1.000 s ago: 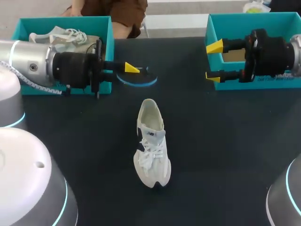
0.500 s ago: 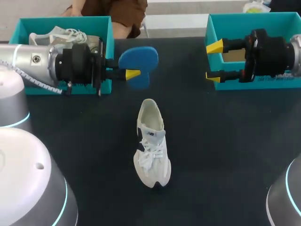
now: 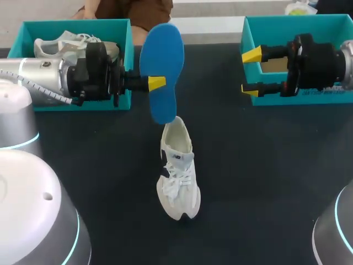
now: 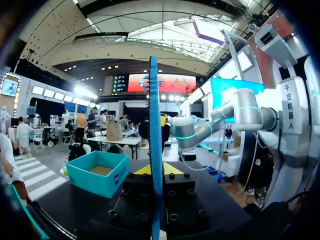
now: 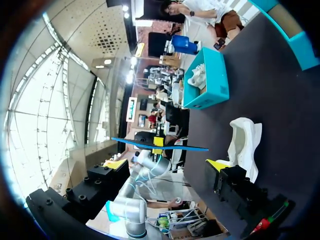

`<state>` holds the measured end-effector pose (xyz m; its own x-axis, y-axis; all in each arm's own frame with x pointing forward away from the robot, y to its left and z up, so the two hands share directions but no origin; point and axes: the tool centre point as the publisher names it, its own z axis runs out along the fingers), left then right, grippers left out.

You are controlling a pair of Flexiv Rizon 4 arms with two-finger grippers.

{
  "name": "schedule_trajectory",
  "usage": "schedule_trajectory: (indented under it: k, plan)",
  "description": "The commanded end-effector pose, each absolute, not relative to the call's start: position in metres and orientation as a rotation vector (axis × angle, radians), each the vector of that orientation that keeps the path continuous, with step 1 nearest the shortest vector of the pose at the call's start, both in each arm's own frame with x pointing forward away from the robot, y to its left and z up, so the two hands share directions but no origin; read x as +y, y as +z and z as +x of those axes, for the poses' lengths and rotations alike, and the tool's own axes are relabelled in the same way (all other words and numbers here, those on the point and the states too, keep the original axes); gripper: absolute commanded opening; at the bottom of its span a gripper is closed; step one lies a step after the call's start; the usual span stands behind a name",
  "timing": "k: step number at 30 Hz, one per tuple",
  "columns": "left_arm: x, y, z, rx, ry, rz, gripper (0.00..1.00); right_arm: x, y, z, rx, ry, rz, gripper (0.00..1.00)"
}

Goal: Take the shoe out of the shoebox, open the shoe tongue, remove and reinsert the insole, then place the shoe into the shoebox

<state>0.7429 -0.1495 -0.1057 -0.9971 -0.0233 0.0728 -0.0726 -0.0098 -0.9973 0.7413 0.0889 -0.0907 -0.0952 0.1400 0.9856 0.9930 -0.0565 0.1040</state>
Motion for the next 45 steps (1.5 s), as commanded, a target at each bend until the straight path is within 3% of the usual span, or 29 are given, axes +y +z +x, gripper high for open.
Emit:
schedule_trajectory:
  k: [1,16,24,45]
  plan:
    - [-0.151,-0.105,0.74,-1.478,1.591,1.154,0.0,0.09,-0.091,0.742,-1.356,-1.262,-1.311,1.0]
    - [-0.151,-0.105,0.74,-1.478,1.591,1.154,0.0,0.09,-0.091,0.742,-1.356,-1.262,-1.311,1.0]
    - [-0.154,-0.106,0.744,-1.327,1.363,1.17,0.0,0.09,-0.091,0.742,-1.356,-1.262,-1.311,1.0]
    - [-0.176,-0.142,0.748,-1.204,1.269,1.061,0.0,0.09,-0.091,0.742,-1.356,-1.262,-1.311,1.0]
